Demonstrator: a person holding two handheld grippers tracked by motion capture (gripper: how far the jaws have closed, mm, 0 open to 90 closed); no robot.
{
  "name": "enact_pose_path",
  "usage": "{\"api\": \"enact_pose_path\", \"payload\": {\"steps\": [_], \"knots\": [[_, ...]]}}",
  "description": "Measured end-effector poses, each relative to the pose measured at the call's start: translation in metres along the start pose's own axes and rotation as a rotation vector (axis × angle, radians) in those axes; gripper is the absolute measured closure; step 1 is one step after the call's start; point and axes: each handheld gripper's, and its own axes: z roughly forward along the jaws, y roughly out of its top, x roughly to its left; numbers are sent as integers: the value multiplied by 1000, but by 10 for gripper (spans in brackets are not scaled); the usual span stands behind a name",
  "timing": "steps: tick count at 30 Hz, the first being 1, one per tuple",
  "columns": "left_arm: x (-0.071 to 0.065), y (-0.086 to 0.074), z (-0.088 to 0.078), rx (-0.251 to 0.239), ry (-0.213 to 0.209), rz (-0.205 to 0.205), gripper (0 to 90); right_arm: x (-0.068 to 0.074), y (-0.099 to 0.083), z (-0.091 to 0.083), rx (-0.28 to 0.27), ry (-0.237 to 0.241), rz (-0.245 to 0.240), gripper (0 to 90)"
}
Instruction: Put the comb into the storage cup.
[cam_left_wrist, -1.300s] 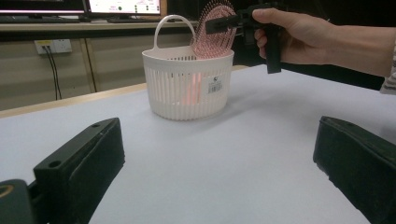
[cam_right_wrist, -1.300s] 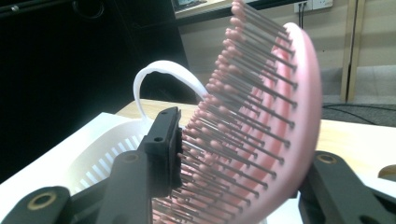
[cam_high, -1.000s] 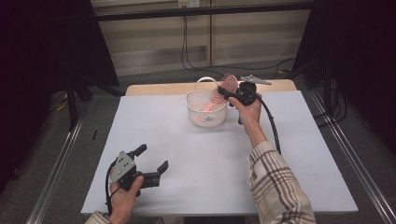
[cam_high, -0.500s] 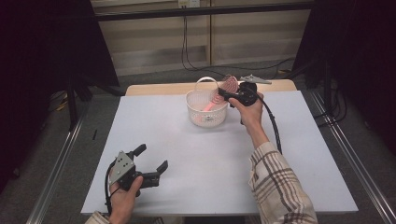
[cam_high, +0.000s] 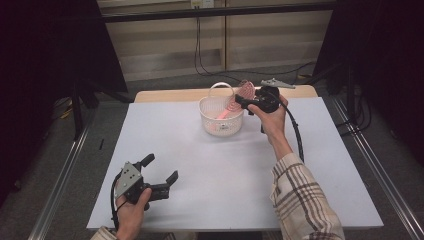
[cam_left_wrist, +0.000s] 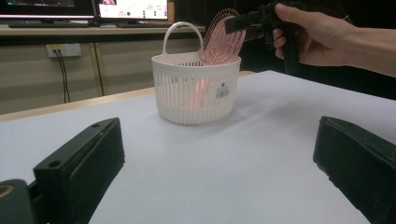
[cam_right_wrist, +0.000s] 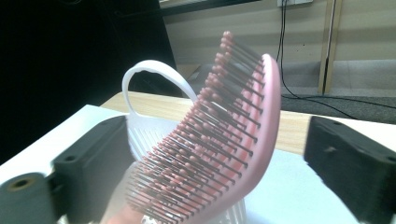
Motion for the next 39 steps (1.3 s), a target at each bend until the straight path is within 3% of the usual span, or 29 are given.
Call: {"api": "enact_pose_path", "payload": {"steps": [7, 14, 23, 32, 39], "knots": [[1, 0, 0, -2, 11, -10, 21, 4, 2, -6, -12, 18, -23, 24], [2, -1, 2, 1, 18, -13, 22, 5, 1, -15, -20, -10, -70, 14], [3, 0, 2, -3, 29, -16, 21, 2, 0, -30, -59, -29, -71, 2], [6, -1, 3, 4, 39, -23, 21, 2, -5, -39, -78, -52, -110, 3], [7, -1, -3, -8, 59, -30, 21, 2, -9, -49, -90, -38, -114, 0]]}}
